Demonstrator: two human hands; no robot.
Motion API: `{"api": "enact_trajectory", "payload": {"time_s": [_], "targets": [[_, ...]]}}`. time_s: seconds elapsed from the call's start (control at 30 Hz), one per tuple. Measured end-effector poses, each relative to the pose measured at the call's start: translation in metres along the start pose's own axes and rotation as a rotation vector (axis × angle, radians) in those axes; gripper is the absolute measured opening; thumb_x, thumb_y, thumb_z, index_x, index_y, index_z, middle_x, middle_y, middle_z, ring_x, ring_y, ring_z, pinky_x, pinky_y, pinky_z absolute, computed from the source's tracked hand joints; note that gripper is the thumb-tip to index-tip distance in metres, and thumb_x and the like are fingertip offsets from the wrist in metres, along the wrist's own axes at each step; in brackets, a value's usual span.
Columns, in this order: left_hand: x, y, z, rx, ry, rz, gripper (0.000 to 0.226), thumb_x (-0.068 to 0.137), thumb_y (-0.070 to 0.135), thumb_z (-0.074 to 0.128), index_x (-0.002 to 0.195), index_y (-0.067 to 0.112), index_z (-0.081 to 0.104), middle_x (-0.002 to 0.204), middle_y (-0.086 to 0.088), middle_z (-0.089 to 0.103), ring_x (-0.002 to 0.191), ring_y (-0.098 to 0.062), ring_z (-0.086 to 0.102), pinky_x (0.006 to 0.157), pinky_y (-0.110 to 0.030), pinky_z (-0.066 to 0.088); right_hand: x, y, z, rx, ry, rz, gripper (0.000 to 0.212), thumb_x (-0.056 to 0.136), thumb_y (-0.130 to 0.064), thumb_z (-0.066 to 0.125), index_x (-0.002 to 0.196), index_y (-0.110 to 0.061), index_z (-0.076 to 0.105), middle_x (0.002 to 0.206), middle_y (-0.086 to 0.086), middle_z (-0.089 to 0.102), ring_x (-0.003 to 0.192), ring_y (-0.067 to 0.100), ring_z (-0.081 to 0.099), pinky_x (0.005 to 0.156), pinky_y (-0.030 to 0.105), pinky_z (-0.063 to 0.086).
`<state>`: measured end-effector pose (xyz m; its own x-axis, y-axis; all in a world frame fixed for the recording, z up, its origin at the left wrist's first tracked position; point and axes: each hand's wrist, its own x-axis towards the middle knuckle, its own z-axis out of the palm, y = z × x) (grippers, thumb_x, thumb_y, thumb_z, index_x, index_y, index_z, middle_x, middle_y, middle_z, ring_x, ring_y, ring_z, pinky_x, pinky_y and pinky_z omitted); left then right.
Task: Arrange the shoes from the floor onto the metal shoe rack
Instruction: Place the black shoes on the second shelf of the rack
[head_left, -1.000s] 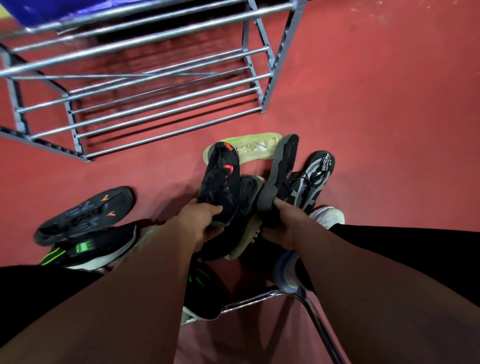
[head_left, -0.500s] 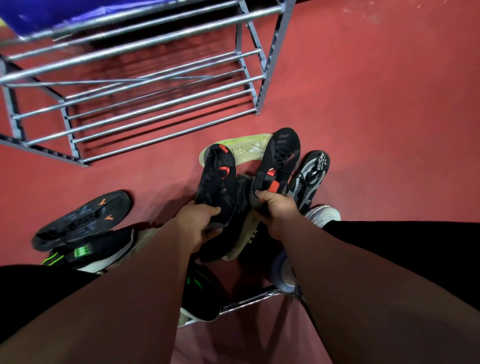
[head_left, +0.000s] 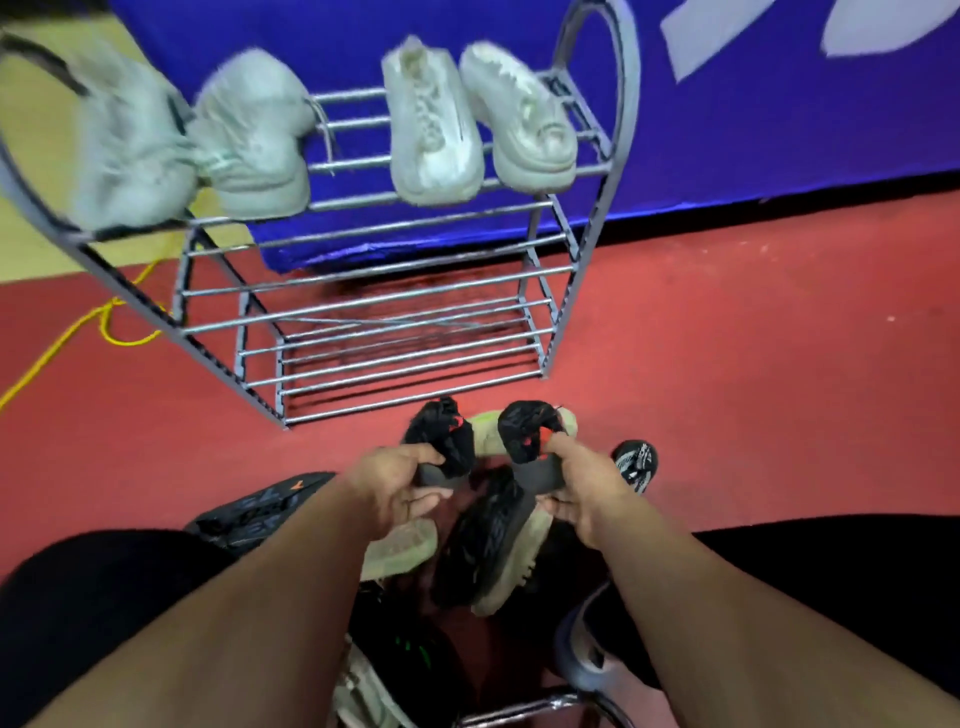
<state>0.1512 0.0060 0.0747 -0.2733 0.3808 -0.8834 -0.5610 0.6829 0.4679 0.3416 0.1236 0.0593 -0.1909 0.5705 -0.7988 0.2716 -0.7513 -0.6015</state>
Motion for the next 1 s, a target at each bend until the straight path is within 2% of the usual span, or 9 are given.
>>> {"api": "enact_trajectory", "payload": {"time_s": [0.1, 0.17, 0.3, 0.37, 0.47, 0.57, 0.7, 0.8, 1.0], "targets": [[-0.042, 0.006, -0.018, -0.079, -0.024, 0.044, 0.031, 0.093, 0.018, 0.063, 0.12, 0.003, 0.061, 0.094, -0.012, 0.072, 0.055, -0.015, 0.072, 0.044, -0.02, 0.052, -0.042, -0.018, 0.006, -0.053, -0.038, -0.075, 0.02, 0.091, -0.033, 0.066, 0.09, -0.014, 0.064, 0.07, 0.008, 0.063, 0.059, 0.021, 0.055, 0.057, 0.029, 0.043], [-0.069, 0.004, -0.029, -0.119, -0.021, 0.093, 0.03, 0.092, 0.016, 0.064, 0.118, 0.002, 0.062, 0.092, -0.013, 0.075, 0.061, -0.017, 0.074, 0.048, -0.022, 0.054, -0.067, -0.028, 0.011, -0.086, -0.061, -0.127, 0.022, 0.091, -0.033, 0.064, 0.087, -0.011, 0.061, 0.062, 0.011, 0.058, 0.049, 0.022, 0.05, 0.05, 0.027, 0.037], [-0.118, 0.0, -0.056, -0.22, -0.027, 0.211, 0.025, 0.092, 0.014, 0.064, 0.116, 0.007, 0.063, 0.095, -0.012, 0.077, 0.076, -0.022, 0.074, 0.057, -0.025, 0.055, -0.109, -0.045, 0.018, -0.101, -0.122, -0.196, 0.029, 0.09, -0.036, 0.064, 0.093, -0.007, 0.061, 0.072, 0.018, 0.058, 0.044, 0.022, 0.052, 0.045, 0.025, 0.037], [-0.138, 0.0, -0.07, -0.267, -0.027, 0.261, 0.027, 0.091, 0.013, 0.065, 0.117, 0.008, 0.062, 0.094, -0.012, 0.077, 0.073, -0.022, 0.074, 0.054, -0.024, 0.055, -0.124, -0.054, 0.024, -0.073, -0.145, -0.229, 0.031, 0.09, -0.039, 0.064, 0.097, -0.009, 0.062, 0.07, 0.013, 0.062, 0.044, 0.021, 0.057, 0.045, 0.025, 0.037], [-0.159, 0.006, -0.087, -0.334, -0.027, 0.32, 0.032, 0.089, 0.013, 0.067, 0.12, 0.005, 0.063, 0.091, -0.012, 0.076, 0.07, -0.021, 0.075, 0.051, -0.023, 0.056, -0.142, -0.061, 0.04, 0.03, -0.203, -0.255, 0.029, 0.09, -0.038, 0.063, 0.101, -0.011, 0.061, 0.067, 0.008, 0.062, 0.045, 0.02, 0.054, 0.045, 0.027, 0.034], [-0.168, 0.018, -0.099, -0.407, -0.022, 0.358, 0.038, 0.088, 0.013, 0.069, 0.125, 0.004, 0.063, 0.1, -0.014, 0.074, 0.081, -0.024, 0.071, 0.05, -0.021, 0.056, -0.154, -0.06, 0.063, 0.125, -0.289, -0.249, 0.019, 0.094, -0.029, 0.06, 0.095, -0.011, 0.063, 0.066, 0.007, 0.064, 0.049, 0.02, 0.052, 0.047, 0.03, 0.031], [-0.164, 0.035, -0.118, -0.485, -0.001, 0.388, 0.04, 0.091, 0.01, 0.066, 0.13, 0.003, 0.061, 0.11, -0.018, 0.072, 0.088, -0.027, 0.07, 0.049, -0.022, 0.057, -0.151, -0.058, 0.095, 0.185, -0.368, -0.197, 0.014, 0.093, -0.023, 0.062, 0.099, -0.012, 0.069, 0.076, 0.006, 0.071, 0.054, 0.019, 0.056, 0.051, 0.03, 0.036], [-0.153, 0.05, -0.131, -0.513, 0.008, 0.401, 0.035, 0.095, 0.009, 0.062, 0.13, 0.006, 0.059, 0.109, -0.019, 0.074, 0.086, -0.031, 0.074, 0.046, -0.023, 0.057, -0.134, -0.06, 0.118, 0.187, -0.389, -0.188, 0.016, 0.094, -0.019, 0.062, 0.106, -0.011, 0.069, 0.087, 0.007, 0.071, 0.062, 0.018, 0.059, 0.049, 0.028, 0.042], [-0.111, 0.086, -0.153, -0.63, 0.001, 0.415, 0.034, 0.1, 0.003, 0.054, 0.132, 0.015, 0.056, 0.115, -0.018, 0.071, 0.079, -0.038, 0.076, 0.048, -0.027, 0.059, -0.097, -0.079, 0.17, 0.234, -0.463, -0.17, 0.02, 0.097, -0.012, 0.057, 0.114, -0.014, 0.065, 0.086, 0.004, 0.074, 0.065, 0.016, 0.063, 0.053, 0.027, 0.047]]}}
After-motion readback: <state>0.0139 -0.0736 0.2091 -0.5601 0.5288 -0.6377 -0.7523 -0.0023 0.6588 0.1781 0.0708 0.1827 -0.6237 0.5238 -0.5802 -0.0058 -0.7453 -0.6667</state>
